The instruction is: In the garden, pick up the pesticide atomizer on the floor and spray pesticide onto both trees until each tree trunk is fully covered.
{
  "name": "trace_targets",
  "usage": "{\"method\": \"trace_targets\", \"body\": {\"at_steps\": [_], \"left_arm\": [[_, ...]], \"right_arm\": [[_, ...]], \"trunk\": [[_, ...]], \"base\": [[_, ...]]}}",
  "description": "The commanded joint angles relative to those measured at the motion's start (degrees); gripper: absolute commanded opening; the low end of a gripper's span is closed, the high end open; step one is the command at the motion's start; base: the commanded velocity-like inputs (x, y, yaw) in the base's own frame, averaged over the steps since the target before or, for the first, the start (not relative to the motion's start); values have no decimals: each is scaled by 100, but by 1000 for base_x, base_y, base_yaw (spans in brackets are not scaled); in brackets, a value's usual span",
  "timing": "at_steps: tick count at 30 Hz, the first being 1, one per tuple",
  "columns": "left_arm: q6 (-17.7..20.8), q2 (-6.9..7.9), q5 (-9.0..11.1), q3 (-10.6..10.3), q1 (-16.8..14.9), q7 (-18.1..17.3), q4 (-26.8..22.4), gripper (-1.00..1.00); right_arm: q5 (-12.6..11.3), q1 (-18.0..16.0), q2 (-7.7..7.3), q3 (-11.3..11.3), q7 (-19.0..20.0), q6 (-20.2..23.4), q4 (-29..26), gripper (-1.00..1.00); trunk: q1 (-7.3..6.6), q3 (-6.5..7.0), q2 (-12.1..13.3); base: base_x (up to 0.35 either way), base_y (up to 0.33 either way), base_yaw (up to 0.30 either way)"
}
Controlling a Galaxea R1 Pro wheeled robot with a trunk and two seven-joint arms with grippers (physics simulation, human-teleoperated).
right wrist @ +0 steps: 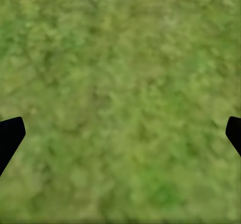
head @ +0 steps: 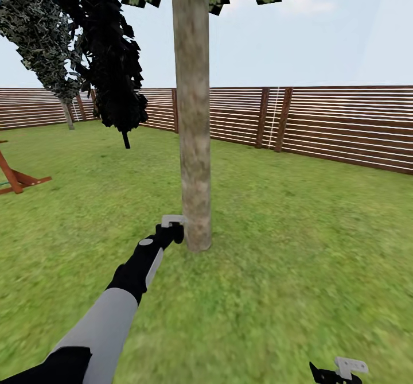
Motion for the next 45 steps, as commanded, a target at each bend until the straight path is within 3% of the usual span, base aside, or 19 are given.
{"method": "trace_targets", "body": {"at_steps": [1,30,45], "left_arm": [[0,0,28,2,-2,23,-1,-100],[-13,0,75,38,-1,50,17,-100],[-12,0,76,34,1,50,14,-100]], "right_arm": [[0,0,1,0,0,0,0,100],[0,0,-3,0,0,-8,0,100],[0,0,-2,0,0,-8,0,100]], "trunk": [[0,0,0],[0,0,0],[0,0,0]], "base": [[0,0,0],[107,0,0],[211,0,0]]}}
